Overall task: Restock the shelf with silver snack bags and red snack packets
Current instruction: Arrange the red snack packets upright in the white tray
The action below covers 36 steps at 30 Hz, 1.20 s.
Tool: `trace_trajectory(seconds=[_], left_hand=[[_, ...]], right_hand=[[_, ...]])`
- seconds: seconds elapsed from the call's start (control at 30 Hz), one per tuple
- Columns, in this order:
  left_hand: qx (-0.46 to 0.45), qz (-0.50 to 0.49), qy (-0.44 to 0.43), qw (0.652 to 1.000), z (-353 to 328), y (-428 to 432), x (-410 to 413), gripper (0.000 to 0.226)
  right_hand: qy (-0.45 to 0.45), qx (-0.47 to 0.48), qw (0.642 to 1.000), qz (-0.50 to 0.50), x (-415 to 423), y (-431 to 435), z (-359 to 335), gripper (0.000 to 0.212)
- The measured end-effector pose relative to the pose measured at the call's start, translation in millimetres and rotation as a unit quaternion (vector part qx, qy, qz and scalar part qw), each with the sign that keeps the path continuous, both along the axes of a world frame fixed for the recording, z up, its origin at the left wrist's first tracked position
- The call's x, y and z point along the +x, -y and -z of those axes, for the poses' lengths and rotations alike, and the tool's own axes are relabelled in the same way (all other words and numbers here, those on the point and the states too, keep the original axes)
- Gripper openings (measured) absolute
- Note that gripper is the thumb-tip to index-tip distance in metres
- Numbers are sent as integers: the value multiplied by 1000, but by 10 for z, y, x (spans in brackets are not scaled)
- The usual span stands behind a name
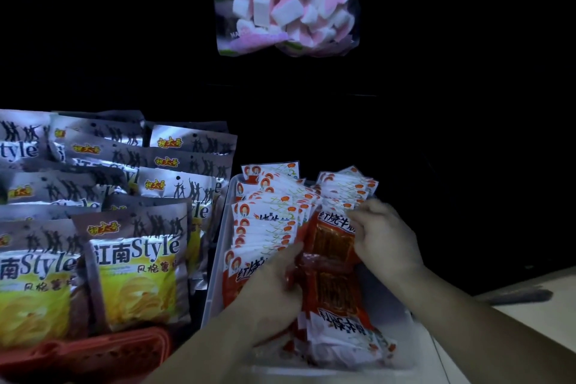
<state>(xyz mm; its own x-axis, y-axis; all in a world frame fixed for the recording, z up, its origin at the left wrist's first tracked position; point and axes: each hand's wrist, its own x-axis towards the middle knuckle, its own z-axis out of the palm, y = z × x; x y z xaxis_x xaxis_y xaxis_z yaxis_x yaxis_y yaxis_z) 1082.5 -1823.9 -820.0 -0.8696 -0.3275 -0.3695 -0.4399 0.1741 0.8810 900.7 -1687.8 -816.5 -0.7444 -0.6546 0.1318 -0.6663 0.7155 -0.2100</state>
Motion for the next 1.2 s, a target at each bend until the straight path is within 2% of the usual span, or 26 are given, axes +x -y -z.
trace_trajectory(seconds=[0.07,0.1,0.2,0.27,0.37,0.43,0.47,0.53,0.63,0.73,0.87,0.97,1.07,1.2], left_hand=[[21,-3,-10,1000,-59,10,7,59],[33,-7,-19,999,-86,12,6,59],[63,-9,-24,998,-113,31,34,59],[58,-25,-38,997,-99,28,55,57],[-19,-92,-110,989,-156,49,90,44],[-36,-97,-155,982,-281,62,105,40],[-18,-84,-170,982,-365,52,111,41],[46,-58,-172,982,-533,-18,152,45],[81,-99,-174,976,-685,-141,264,55],[87,-154,-186,967,-777,-132,377,70],[86,-148,-178,969,-975,-71,547,77],[51,-147,-170,973,-1195,-92,661,74],[53,-177,-176,967,-1431,-137,728,66],[52,-164,-192,966,-1779,-278,904,52]], right_hand=[[-49,-27,998,-1,-25,-63,-95,30],[-45,-50,998,12,-39,-94,-168,27],[78,-175,980,45,-69,-138,-369,12],[175,-225,957,50,-16,-143,-499,17],[279,-264,923,37,74,-154,-675,17],[322,-269,907,29,162,-157,-784,6],[341,-277,898,29,221,-155,-838,2],[371,-303,877,29,386,-136,-930,16],[362,-328,872,31,589,-106,-1015,48],[386,-331,860,49,743,-156,-1108,67],[447,-312,837,47,1014,-215,-1284,68],[402,-315,857,66,1209,-169,-1566,67],[387,-305,868,65,1456,-151,-1930,71],[397,-355,842,90,1764,-240,-2241,63]])
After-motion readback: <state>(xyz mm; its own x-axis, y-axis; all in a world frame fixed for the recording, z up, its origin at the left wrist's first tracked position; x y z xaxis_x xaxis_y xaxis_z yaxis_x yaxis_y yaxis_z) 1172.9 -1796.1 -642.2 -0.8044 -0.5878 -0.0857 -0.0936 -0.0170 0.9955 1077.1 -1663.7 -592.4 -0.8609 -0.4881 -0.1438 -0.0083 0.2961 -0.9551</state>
